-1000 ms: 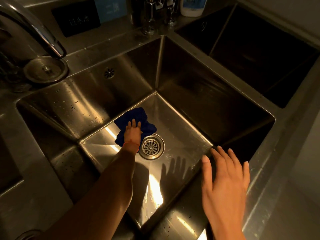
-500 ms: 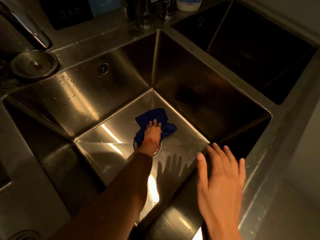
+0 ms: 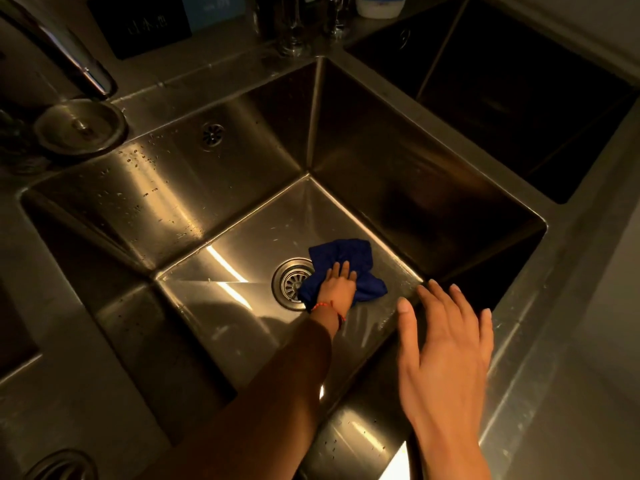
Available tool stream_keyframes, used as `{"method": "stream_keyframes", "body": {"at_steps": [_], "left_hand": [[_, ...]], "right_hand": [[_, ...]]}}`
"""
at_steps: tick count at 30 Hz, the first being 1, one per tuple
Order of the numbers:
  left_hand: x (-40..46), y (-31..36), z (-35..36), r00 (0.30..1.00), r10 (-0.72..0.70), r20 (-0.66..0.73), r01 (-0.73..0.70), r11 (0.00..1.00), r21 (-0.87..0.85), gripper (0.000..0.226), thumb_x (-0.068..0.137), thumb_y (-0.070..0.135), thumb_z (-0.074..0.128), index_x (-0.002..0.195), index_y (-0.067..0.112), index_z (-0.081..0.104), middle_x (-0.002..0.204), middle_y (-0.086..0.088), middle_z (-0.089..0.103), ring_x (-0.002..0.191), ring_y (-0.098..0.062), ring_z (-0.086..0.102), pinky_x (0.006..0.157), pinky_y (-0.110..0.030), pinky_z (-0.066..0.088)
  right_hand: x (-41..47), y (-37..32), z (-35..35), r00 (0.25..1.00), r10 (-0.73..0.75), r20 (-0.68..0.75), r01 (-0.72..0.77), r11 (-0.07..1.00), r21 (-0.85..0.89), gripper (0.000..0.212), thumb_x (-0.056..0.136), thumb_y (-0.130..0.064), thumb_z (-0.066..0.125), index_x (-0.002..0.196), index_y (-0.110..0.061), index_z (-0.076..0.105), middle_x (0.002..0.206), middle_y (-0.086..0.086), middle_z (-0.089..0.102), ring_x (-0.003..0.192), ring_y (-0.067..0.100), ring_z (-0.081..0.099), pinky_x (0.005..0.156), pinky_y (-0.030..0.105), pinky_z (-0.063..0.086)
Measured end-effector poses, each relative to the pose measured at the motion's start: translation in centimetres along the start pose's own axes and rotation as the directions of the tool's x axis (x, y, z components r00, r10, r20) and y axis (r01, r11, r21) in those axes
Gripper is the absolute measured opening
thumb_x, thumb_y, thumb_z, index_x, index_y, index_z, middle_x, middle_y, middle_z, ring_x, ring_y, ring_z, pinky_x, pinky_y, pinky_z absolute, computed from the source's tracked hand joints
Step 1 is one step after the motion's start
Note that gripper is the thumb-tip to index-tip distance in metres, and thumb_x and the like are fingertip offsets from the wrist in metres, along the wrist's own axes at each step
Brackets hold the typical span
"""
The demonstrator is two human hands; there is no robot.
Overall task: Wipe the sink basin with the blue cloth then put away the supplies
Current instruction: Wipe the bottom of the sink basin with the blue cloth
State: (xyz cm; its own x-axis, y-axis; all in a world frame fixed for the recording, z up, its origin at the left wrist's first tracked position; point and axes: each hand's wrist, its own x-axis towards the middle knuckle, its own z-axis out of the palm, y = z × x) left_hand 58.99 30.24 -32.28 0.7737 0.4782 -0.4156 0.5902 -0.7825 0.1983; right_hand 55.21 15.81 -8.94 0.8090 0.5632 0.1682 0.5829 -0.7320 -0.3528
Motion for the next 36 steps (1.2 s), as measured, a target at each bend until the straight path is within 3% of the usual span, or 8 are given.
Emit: {"method": "stream_keyframes", "body": {"at_steps": [21,36], "left_hand": [[-6.0,0.0,2.8,0.994,-0.06,0.088,0.065,0.996,-0.059,0.055,0.103,0.006,0.023,0.151,0.003,-0.001,0.158,-0.022,-0.004,0.147,-0.037,-0.003,0.121,-0.041,0.004],[-10.4,-0.2,4.9,0.96,-0.273,0.064,0.28,0.951,-0.129,0.052,0.103,0.004,0.017,0.152,0.006,0.0,0.159,-0.018,-0.004,0.147,-0.032,-0.003,0.12,-0.039,0.002]], "right_hand": [[-0.1,0.0,-0.1,1.0,-0.012,-0.009,0.012,0.999,0.046,0.059,0.091,-0.049,0.021,0.122,-0.012,0.055,0.131,0.006,0.054,0.132,0.02,0.034,0.114,0.039,0.006],[-0.2,-0.1,-0.3,1.0,-0.002,-0.009,0.002,0.998,0.063,0.05,0.092,-0.042,0.031,0.121,-0.01,0.056,0.128,0.009,0.056,0.13,0.023,0.036,0.113,0.04,0.007]]}}
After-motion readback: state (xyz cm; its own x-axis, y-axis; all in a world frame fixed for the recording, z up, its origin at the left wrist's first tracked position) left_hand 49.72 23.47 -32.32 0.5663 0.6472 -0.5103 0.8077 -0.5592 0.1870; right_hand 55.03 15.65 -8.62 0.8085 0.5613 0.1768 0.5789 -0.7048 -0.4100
